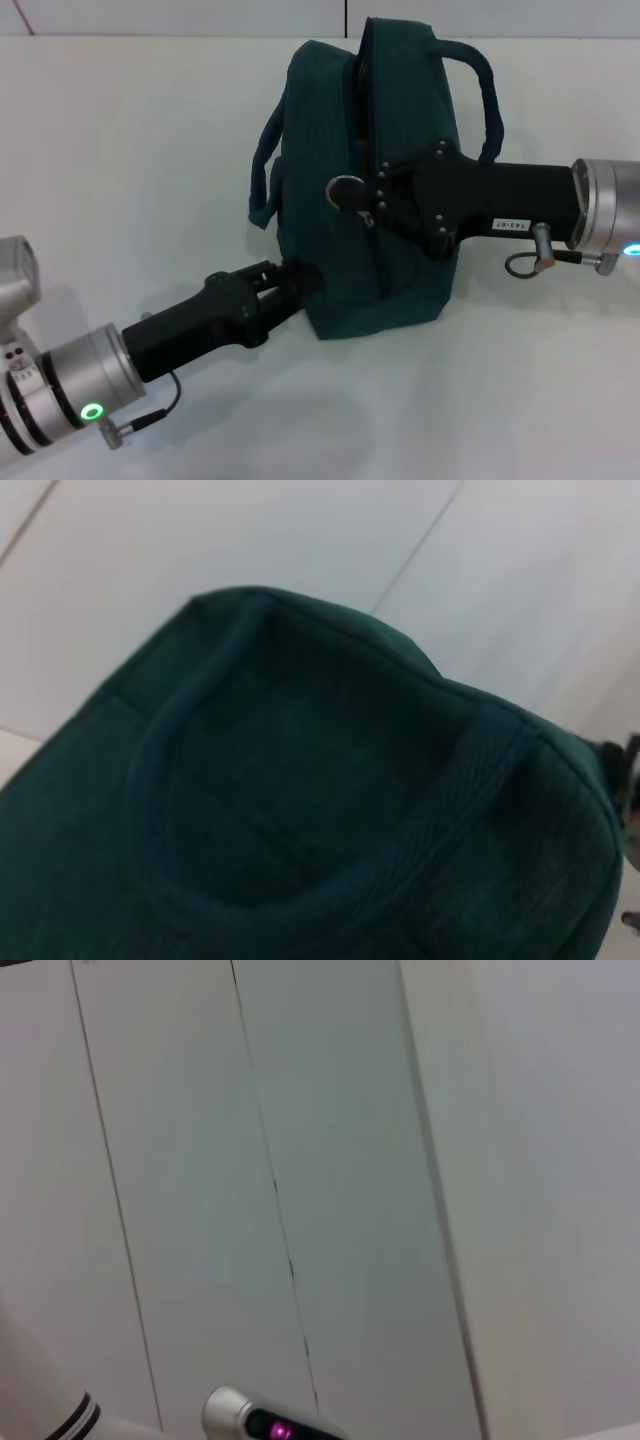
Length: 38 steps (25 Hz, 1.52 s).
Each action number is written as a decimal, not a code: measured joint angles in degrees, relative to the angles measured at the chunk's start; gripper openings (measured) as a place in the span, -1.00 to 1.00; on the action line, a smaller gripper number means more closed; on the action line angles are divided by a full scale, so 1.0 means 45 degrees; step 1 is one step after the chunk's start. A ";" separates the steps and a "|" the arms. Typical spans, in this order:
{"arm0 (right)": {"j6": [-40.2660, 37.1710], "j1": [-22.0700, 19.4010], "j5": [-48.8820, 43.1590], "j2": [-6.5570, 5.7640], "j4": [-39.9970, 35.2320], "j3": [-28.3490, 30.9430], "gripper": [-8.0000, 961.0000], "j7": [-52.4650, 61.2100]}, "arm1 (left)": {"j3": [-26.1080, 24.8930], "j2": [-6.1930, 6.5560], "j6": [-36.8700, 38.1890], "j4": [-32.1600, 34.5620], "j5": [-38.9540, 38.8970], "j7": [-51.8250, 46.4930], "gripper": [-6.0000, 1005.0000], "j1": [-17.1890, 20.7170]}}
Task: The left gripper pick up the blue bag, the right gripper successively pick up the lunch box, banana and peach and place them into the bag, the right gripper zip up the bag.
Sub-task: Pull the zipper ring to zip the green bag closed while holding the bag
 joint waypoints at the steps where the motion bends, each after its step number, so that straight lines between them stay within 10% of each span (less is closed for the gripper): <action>1: 0.0032 0.0004 0.0026 0.0004 -0.0005 -0.0002 -0.95 -0.0001 | -0.0001 -0.0010 -0.0014 -0.0113 0.0001 0.0229 -0.36 -0.0072; 12: 0.0306 0.0021 0.0154 -0.0022 -0.0115 0.0065 -0.95 -0.0004 | 0.0189 0.0074 0.0560 0.0141 0.0072 0.1654 -0.30 0.0129; 23: 0.0567 0.0672 0.0326 0.0056 -0.0187 0.0255 -0.95 -0.0239 | 0.0089 -0.0011 0.0589 -0.0071 -0.0167 0.2457 0.10 0.0124; 25: 0.0575 0.0774 0.0328 0.0074 -0.0094 0.0204 -0.95 -0.0241 | 0.0074 -0.0030 0.0328 -0.0378 -0.0406 0.2670 0.50 -0.0088; 31: 0.0578 0.0706 0.0333 0.0073 -0.0059 0.0148 -0.95 -0.0272 | 0.0058 -0.0053 -0.0367 -0.1023 -0.1162 0.3218 0.77 -0.0469; 38: 0.0574 0.0541 0.0340 0.0039 -0.0050 0.0148 -0.95 -0.0289 | 0.0041 -0.0028 -0.0675 -0.1360 -0.2533 0.4044 0.77 -0.0317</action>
